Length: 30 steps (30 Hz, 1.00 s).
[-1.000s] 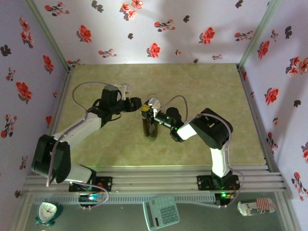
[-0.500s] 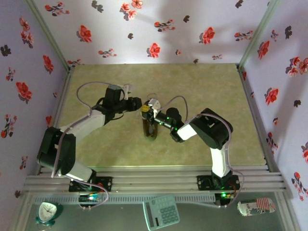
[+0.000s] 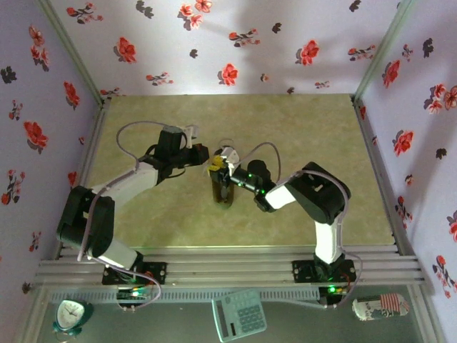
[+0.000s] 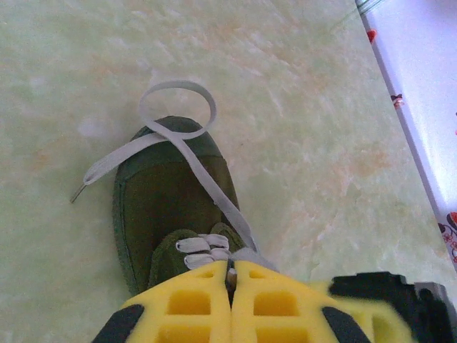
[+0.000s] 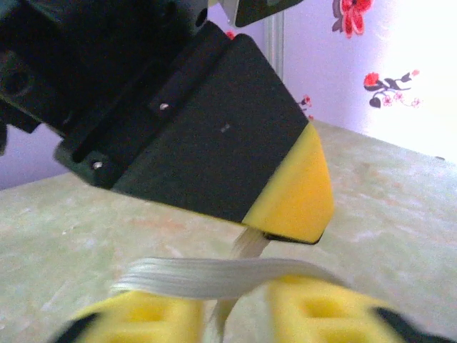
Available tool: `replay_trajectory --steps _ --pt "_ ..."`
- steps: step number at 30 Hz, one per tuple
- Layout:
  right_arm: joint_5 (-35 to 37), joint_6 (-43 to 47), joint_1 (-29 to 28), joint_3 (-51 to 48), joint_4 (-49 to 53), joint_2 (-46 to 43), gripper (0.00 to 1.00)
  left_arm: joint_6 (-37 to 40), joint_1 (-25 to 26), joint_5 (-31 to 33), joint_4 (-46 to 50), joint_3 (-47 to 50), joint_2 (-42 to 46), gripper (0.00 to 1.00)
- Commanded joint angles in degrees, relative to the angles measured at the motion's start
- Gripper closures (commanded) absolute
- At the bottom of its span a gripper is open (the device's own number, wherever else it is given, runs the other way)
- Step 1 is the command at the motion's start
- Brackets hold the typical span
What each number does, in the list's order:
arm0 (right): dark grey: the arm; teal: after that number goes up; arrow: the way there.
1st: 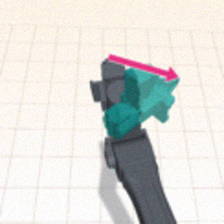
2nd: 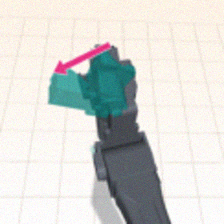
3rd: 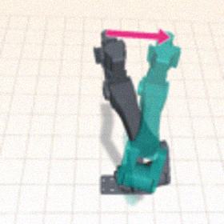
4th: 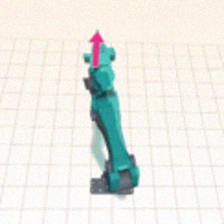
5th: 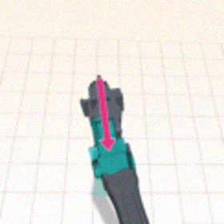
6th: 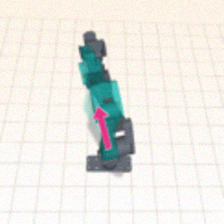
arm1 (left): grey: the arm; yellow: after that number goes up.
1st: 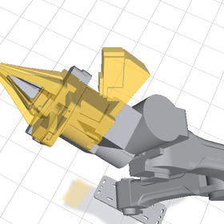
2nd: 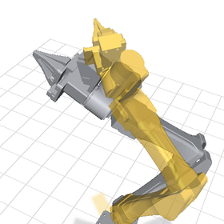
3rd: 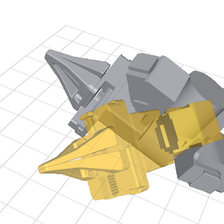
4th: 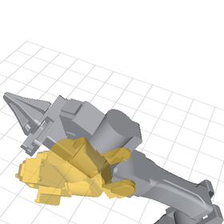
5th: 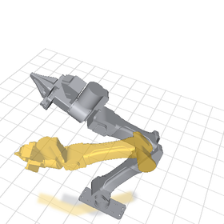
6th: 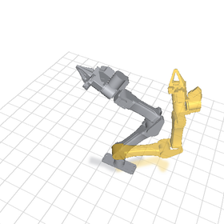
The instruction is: Tie the shoes
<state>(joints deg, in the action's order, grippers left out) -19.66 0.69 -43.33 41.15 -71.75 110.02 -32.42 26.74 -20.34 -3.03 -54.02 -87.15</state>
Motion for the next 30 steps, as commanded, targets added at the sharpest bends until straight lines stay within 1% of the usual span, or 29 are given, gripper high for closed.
replay_trajectory --steps 1,3,7,10,12,13,14,15,16,17,19,21,22,25,30 --pt "0.2 2.9 -0.7 -3.0 7.9 -7.2 0.35 1.6 0.2 0.4 -1.0 -0.9 1.4 1.0" --pt "1.9 3.1 -0.8 -5.5 11.0 -10.8 0.32 1.7 0.3 0.5 -1.1 -1.0 1.4 1.0" --pt "4.7 4.6 -0.8 -7.6 27.7 -18.8 0.29 2.1 0.3 0.4 -0.9 -1.4 1.0 1.0" --pt "9.3 2.7 -0.9 -8.7 36.9 -25.5 0.26 2.5 0.3 0.4 -0.4 -1.4 1.3 1.0" --pt "14.3 0.1 -0.7 -6.3 47.2 -30.8 0.21 3.1 0.4 0.4 0.0 -1.1 1.9 1.0" --pt "17.7 -1.9 -0.7 -3.6 54.8 -32.7 0.17 3.4 0.4 0.6 0.3 -0.7 2.5 1.0" --pt "20.8 -4.3 -0.3 0.1 62.7 -33.7 0.1 3.7 0.5 0.7 0.5 -0.1 3.1 1.0" --pt "24.1 -7.0 0.2 3.7 69.8 -33.6 0.04 4.0 0.4 1.0 0.7 0.4 3.5 1.0" --pt "26.3 -9.9 1.1 8.7 77.7 -32.6 0.01 4.1 0.4 1.2 0.9 1.1 4.0 1.0" --pt "26.0 -12.2 2.5 13.9 85.3 -31.0 0.01 4.3 0.5 1.3 1.2 1.7 4.4 1.0" --pt "24.0 -14.6 4.6 21.3 94.1 -27.3 0.01 4.5 0.5 1.6 1.3 3.0 4.9 1.0" --pt "22.9 -15.0 5.9 24.9 96.0 -24.3 0.02 4.6 0.5 2.2 1.3 4.3 5.2 1.0" --pt "22.0 -15.3 6.5 26.7 96.6 -22.8 0.07 4.5 0.5 2.5 1.4 4.9 5.2 1.0" --pt "17.8 -16.7 9.0 34.2 100.8 -16.6 0.16 3.8 0.6 2.8 0.5 6.8 5.7 1.0" --pt "13.6 -17.8 12.5 45.7 104.6 -5.5 0.23 3.3 0.9 3.0 -0.1 8.3 5.8 1.0"
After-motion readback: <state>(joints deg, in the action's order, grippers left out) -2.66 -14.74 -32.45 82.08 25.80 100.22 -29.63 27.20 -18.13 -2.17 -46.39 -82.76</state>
